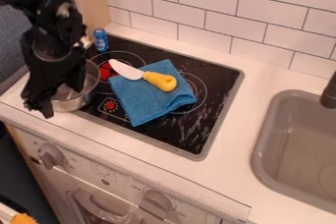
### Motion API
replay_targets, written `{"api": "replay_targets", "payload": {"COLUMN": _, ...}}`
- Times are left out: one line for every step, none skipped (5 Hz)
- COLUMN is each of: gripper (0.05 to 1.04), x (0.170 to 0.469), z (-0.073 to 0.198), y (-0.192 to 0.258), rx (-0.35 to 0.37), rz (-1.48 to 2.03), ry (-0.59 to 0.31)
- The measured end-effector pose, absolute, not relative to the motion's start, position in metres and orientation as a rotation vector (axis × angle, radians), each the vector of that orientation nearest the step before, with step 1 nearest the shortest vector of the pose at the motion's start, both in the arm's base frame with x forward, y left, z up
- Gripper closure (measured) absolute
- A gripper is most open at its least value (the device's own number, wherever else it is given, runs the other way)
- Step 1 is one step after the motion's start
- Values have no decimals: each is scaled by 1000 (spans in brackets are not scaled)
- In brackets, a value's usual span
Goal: Moved the silver pot from right upper part of the burner to the left lower part of the burner
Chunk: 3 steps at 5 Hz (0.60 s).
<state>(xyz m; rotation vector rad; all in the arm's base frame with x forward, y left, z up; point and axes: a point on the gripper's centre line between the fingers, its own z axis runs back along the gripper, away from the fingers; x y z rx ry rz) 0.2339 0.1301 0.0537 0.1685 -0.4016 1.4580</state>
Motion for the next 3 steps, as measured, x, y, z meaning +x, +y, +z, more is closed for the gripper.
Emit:
{"api": "replay_targets", "payload": {"gripper": 83, "x": 241, "z": 75, "y": 117, "rx": 134, "rz": 1424, "ry": -441}}
{"api": "replay_targets", "payload": {"gripper": 83, "x": 247, "z": 93, "y": 102, "rx": 132, "rz": 1369, "ry": -481}}
{"api": "replay_targets", "payload": {"gripper": 83, "x": 248, "z": 94, "y": 103, "rx": 131, "rz": 1370, "ry": -486}}
